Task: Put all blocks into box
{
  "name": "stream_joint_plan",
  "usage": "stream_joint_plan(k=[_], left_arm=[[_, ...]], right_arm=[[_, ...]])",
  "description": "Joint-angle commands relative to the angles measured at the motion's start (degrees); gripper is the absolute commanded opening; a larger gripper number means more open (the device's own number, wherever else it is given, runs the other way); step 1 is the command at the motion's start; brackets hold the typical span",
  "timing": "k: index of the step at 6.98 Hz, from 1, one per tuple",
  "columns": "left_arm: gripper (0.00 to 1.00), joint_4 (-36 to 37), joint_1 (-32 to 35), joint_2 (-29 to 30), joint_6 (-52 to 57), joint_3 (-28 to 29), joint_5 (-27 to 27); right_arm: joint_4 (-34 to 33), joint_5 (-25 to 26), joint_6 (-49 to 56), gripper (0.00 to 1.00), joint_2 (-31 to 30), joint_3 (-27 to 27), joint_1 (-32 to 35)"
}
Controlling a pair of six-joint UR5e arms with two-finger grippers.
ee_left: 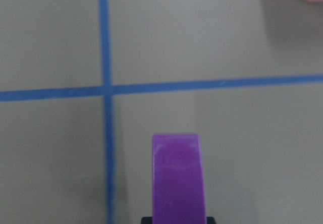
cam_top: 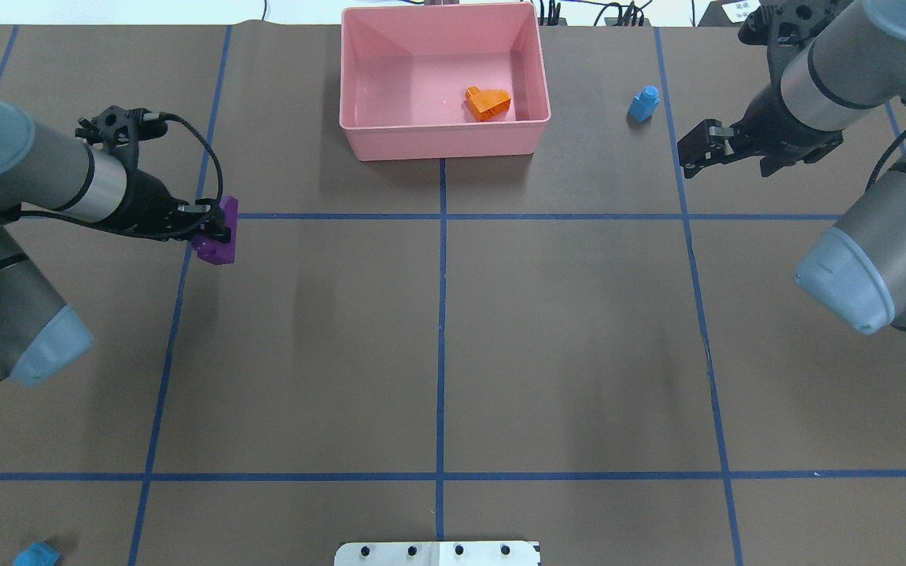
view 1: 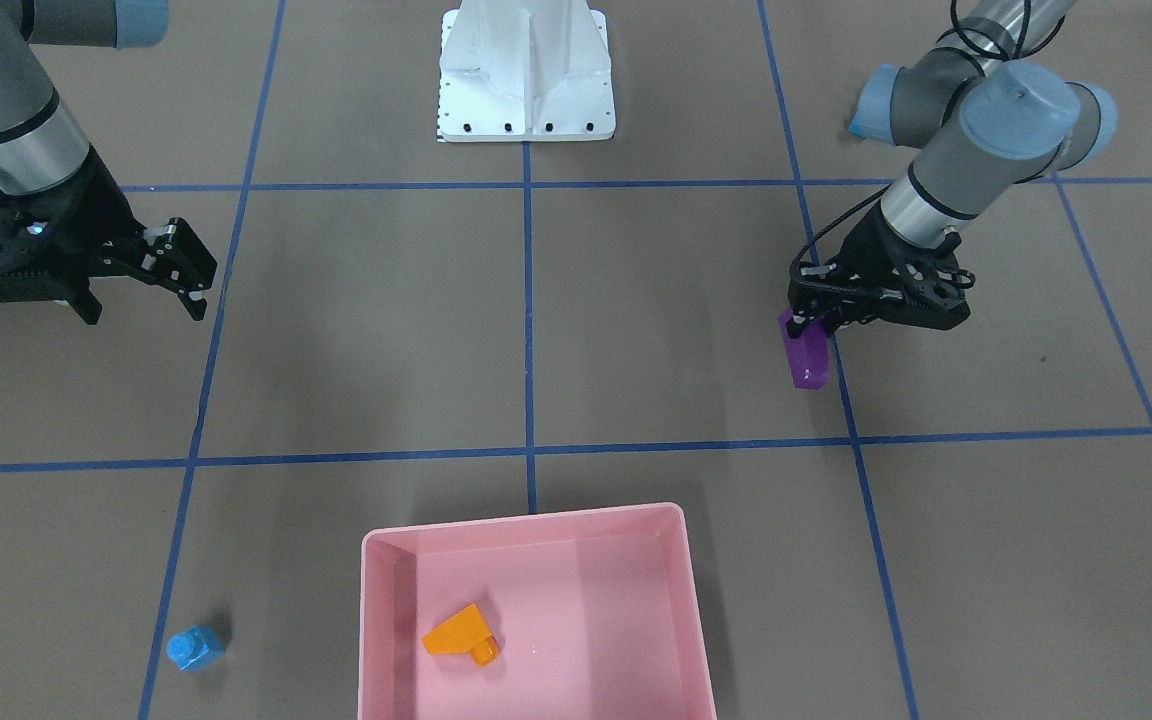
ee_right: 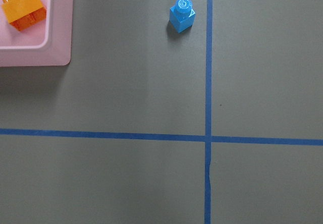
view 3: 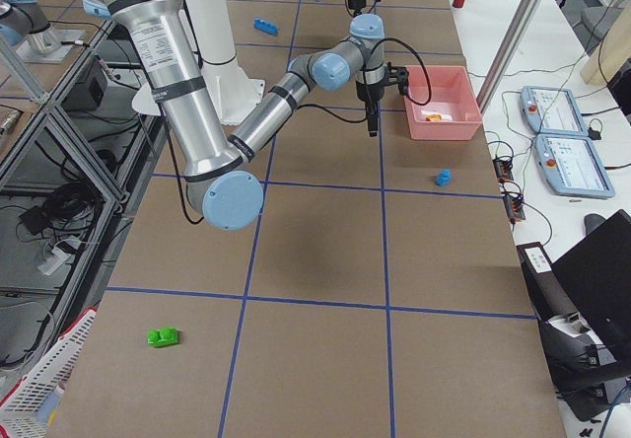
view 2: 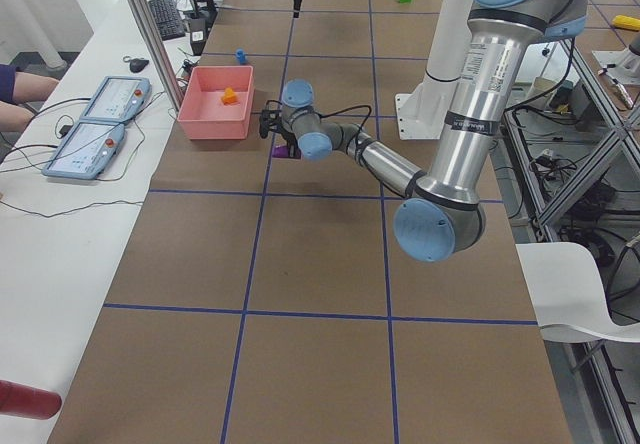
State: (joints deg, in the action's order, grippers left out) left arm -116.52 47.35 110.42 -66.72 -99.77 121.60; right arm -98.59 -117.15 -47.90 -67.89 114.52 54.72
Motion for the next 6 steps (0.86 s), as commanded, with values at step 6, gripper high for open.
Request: stream_joint_plan(k=[6], left_arm=[[0.0, 8.9, 3.0, 45.6, -5.5, 47.8, 0.0]], right_arm=[[2.1, 0.0, 0.7, 0.99, 0.1, -0.1, -0.5]])
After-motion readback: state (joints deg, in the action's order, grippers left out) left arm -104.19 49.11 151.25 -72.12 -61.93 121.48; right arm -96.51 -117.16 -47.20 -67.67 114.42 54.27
